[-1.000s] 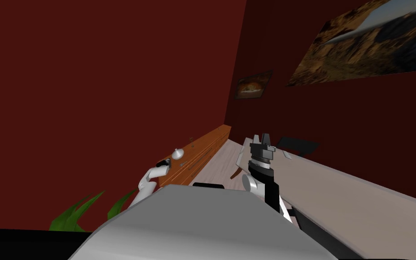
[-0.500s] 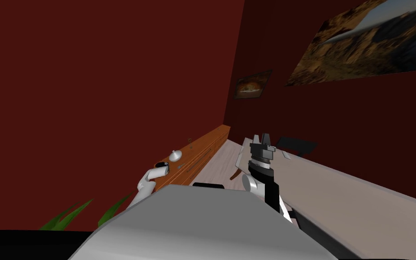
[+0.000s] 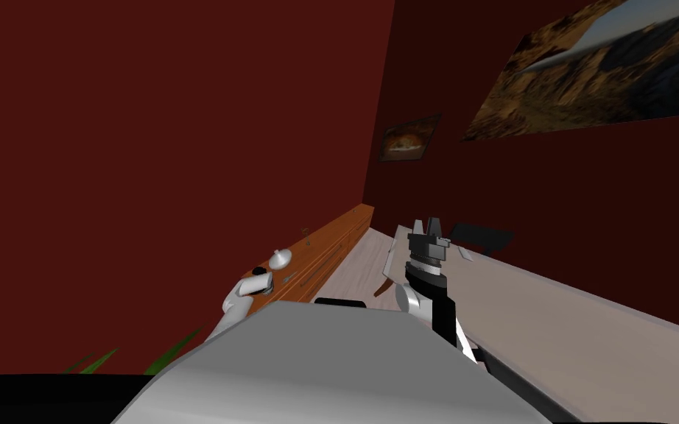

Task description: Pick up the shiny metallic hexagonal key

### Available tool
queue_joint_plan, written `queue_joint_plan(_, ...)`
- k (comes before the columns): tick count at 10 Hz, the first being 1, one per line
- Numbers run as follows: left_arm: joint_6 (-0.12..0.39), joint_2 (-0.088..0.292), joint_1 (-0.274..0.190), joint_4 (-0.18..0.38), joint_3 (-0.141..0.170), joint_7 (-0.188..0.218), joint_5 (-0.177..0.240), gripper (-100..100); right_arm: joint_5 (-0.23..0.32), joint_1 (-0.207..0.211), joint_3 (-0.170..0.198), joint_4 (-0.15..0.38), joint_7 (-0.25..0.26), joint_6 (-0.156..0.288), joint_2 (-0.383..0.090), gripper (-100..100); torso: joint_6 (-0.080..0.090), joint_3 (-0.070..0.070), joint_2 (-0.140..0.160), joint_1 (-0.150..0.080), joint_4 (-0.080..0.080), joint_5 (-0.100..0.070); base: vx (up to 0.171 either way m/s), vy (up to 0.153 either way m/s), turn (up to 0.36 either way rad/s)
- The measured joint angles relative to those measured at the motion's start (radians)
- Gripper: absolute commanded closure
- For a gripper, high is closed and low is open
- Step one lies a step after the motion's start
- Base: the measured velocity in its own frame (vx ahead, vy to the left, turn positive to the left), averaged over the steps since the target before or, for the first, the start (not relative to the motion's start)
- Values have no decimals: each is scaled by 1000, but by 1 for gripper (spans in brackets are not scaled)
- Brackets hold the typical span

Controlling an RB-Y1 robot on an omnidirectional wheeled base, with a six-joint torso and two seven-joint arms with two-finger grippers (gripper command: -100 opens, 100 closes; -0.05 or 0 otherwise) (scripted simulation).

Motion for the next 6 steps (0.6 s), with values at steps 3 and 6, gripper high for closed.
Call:
queue_joint_plan(3, 61, 6, -27, 97, 25, 17, 12, -100, 0, 0, 0, 0, 0, 0, 0, 0, 0, -1, -1, 0, 0, 0, 83, -37, -38)
queue_joint_plan(6, 117, 18, -44, 169, 51, 24, 31, -100, 0, 0, 0, 0, 0, 0, 0, 0, 0, -1, -2, 1, 0, 0, 99, -26, -55)
